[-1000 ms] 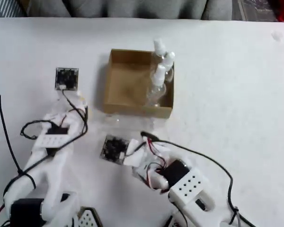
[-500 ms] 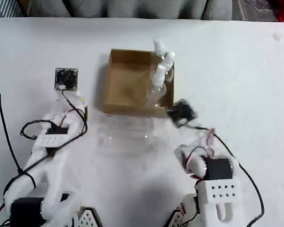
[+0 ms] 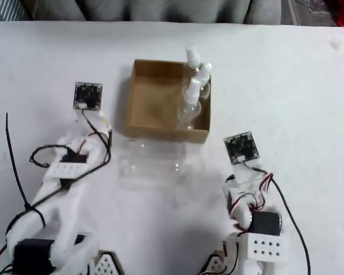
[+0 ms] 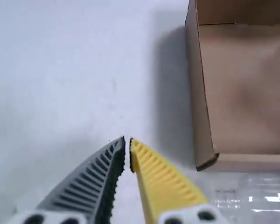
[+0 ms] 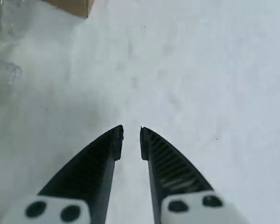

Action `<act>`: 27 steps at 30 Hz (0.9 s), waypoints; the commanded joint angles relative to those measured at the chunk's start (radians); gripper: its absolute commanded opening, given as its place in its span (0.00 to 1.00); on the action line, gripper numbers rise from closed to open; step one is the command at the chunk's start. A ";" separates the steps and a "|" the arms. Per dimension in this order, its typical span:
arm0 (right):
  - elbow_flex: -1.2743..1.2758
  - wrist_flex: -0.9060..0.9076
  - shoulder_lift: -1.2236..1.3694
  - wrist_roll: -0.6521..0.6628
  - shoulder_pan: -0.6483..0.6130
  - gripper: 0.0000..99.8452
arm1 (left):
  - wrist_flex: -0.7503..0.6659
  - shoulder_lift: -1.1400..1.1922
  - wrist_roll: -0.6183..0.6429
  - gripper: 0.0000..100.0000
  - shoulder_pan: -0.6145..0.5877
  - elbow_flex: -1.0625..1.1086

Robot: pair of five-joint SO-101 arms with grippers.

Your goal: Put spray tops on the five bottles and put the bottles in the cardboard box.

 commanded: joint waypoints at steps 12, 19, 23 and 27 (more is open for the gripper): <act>0.011 -0.013 -0.058 0.017 0.012 0.03 | 0.141 0.119 0.012 0.03 -0.064 -0.215; 0.011 -0.021 -0.061 0.017 0.010 0.03 | 0.382 -0.068 0.006 0.03 -0.222 -0.299; 0.035 -0.071 -0.061 0.017 0.010 0.03 | 0.479 -0.213 -0.017 0.03 -0.348 -0.308; 0.038 -0.077 -0.061 0.017 0.010 0.03 | 0.578 -0.263 -0.054 0.03 -0.463 -0.339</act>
